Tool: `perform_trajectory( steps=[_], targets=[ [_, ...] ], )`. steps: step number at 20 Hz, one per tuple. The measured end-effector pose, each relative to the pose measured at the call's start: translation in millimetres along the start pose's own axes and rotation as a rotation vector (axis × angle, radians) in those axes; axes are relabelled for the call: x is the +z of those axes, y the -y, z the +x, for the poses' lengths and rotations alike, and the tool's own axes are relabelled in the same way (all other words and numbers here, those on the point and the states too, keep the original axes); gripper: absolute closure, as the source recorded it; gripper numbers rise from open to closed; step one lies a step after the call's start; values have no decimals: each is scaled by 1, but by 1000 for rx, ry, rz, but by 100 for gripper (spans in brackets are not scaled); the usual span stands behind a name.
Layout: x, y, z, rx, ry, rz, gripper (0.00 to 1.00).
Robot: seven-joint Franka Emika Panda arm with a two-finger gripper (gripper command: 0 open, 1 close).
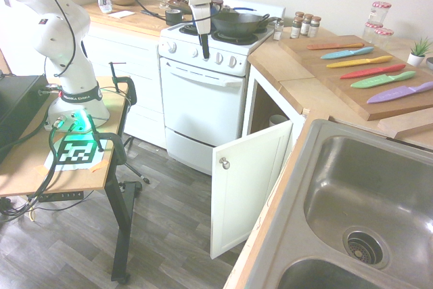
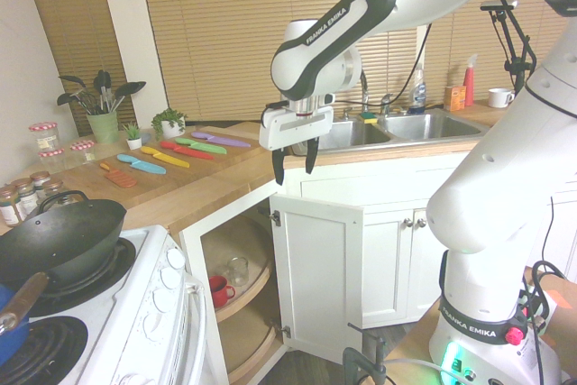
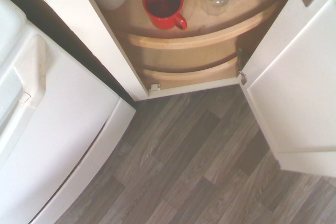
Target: Close the cabinet
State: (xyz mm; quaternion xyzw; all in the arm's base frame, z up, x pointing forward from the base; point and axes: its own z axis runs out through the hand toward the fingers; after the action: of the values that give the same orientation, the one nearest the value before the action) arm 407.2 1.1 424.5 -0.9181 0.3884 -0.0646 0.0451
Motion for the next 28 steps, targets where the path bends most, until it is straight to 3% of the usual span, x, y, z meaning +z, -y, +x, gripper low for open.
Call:
perform_trajectory(
  steps=[6, 11, 20, 28],
  targets=[
    [2, 11, 13, -5, 15, -19, 0],
    [18, 13, 55, 23, 28, -43, 0],
    [65, -29, 161, 62, 23, -51, 0],
    [107, -68, 219, 55, 14, 3, 0]
  ],
)
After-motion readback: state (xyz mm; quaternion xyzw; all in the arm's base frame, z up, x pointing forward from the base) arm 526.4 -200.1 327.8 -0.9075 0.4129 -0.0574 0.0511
